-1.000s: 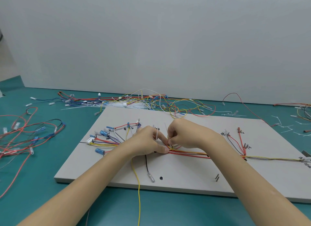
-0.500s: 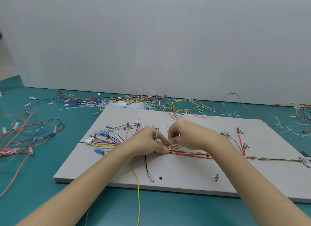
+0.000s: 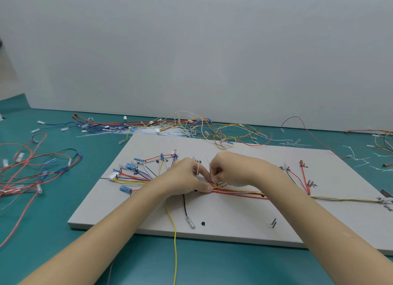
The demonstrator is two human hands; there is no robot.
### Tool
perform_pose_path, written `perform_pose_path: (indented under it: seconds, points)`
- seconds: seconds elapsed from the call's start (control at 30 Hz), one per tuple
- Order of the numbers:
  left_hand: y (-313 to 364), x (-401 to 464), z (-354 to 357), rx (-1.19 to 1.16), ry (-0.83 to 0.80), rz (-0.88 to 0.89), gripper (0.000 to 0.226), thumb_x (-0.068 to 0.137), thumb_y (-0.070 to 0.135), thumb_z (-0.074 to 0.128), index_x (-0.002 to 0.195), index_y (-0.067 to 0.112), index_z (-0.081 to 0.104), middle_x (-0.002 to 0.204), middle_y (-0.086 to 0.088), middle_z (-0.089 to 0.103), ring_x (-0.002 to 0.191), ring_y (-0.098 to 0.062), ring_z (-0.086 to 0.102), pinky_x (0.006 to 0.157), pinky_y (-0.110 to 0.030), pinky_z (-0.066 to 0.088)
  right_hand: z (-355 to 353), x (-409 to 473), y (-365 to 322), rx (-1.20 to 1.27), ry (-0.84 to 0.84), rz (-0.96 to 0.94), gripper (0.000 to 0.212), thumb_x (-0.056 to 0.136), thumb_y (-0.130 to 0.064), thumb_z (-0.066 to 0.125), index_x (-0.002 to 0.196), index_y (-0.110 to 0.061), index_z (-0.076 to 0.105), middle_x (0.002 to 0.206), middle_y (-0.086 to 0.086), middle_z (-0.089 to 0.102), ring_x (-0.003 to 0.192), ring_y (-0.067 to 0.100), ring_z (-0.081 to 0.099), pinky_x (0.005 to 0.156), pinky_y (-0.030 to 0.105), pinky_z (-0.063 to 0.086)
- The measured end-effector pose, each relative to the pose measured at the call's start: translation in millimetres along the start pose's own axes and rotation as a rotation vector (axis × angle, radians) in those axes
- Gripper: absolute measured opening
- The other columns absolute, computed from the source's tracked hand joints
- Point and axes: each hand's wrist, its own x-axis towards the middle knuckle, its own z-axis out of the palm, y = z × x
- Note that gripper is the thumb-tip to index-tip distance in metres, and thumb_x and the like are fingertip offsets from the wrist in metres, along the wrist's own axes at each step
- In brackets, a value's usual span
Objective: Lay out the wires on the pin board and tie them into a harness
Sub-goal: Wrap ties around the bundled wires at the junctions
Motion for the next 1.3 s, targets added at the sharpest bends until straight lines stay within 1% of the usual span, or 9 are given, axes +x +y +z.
perform_pose_path:
  seconds: [0.2,0.37,0.53,0.63,0.8,0.93,1.03,1.13,1.3]
  points:
    - [0,-1,-1,0.004,-0.002,-0.003,0.013,0.072,0.035,0.083,0.077,0.041,0.073,0.108,-0.010,0.064,0.107,-0.018,0.052,0.082,-0.024,0.043,2,1,2,0.001,0.047,-0.019,0.011,0.083,-0.009,0.066,0.078,-0.019,0.069,0.080,0.004,0.065,0.074,0.022,0.057,0.071,0.034,0.050]
    - [0,-1,0,-0.002,0.006,-0.012,0.016,0.071,0.035,0.084,0.074,0.043,0.071,0.106,-0.010,0.062,0.104,-0.018,0.052,0.072,-0.023,0.038,6,-3,7,0.077,0.125,-0.066,0.008,0.083,-0.009,0.065,0.084,-0.014,0.071,0.086,0.004,0.069,0.079,0.022,0.061,0.073,0.035,0.050]
    - [1,-1,-2,-0.014,-0.019,0.004,0.012,0.072,0.032,0.083,0.079,0.038,0.074,0.084,-0.001,0.055,0.088,-0.016,0.053,0.069,-0.024,0.039,7,-5,11,0.104,0.115,-0.076,0.007,0.084,-0.010,0.066,0.082,-0.015,0.071,0.080,0.001,0.068,0.075,0.019,0.060,0.073,0.032,0.050]
    - [0,-1,-2,-0.018,-0.012,-0.002,0.013,0.072,0.033,0.083,0.080,0.038,0.074,0.089,-0.005,0.058,0.091,-0.016,0.052,0.070,-0.024,0.039,8,-6,10,0.099,0.151,-0.109,0.007,0.083,-0.010,0.066,0.082,-0.013,0.071,0.080,0.003,0.069,0.079,0.022,0.062,0.072,0.035,0.051]
    - [1,-2,-2,-0.014,-0.017,0.016,0.012,0.073,0.033,0.083,0.079,0.038,0.074,0.097,-0.015,0.063,0.095,-0.019,0.055,0.074,-0.025,0.041,11,-8,13,0.166,0.212,-0.133,0.007,0.078,-0.007,0.067,0.074,-0.008,0.072,0.067,0.001,0.067,0.069,0.022,0.063,0.064,0.035,0.051]
    - [0,-1,-2,-0.022,-0.015,0.007,0.012,0.072,0.034,0.083,0.080,0.037,0.075,0.097,-0.008,0.064,0.094,-0.018,0.055,0.075,-0.025,0.042,10,-8,15,0.258,0.184,-0.137,0.006,0.080,-0.008,0.069,0.076,-0.010,0.073,0.064,-0.009,0.063,0.061,0.006,0.056,0.062,0.028,0.048]
    - [0,0,-2,-0.033,-0.021,0.007,0.011,0.072,0.033,0.084,0.077,0.035,0.074,0.092,-0.009,0.064,0.086,-0.017,0.052,0.075,-0.027,0.043,9,-9,13,0.322,0.181,-0.160,0.005,0.081,-0.005,0.069,0.078,-0.007,0.073,0.062,-0.014,0.059,0.056,-0.004,0.053,0.051,0.009,0.040]
    - [-1,1,-2,-0.018,-0.025,0.013,0.014,0.072,0.032,0.084,0.068,0.035,0.070,0.078,-0.002,0.055,0.078,-0.015,0.049,0.067,-0.023,0.038,10,-11,11,0.389,0.155,-0.158,0.006,0.078,-0.002,0.069,0.076,-0.005,0.073,0.061,-0.005,0.063,0.052,0.000,0.053,0.046,0.011,0.042]
    - [-1,0,-1,-0.016,-0.017,0.013,0.011,0.072,0.033,0.083,0.077,0.038,0.074,0.087,-0.004,0.064,0.085,-0.014,0.053,0.071,-0.024,0.041,11,-12,17,0.386,0.171,-0.104,0.007,0.077,-0.002,0.069,0.074,-0.007,0.073,0.064,0.002,0.067,0.049,0.001,0.054,0.045,0.012,0.042]
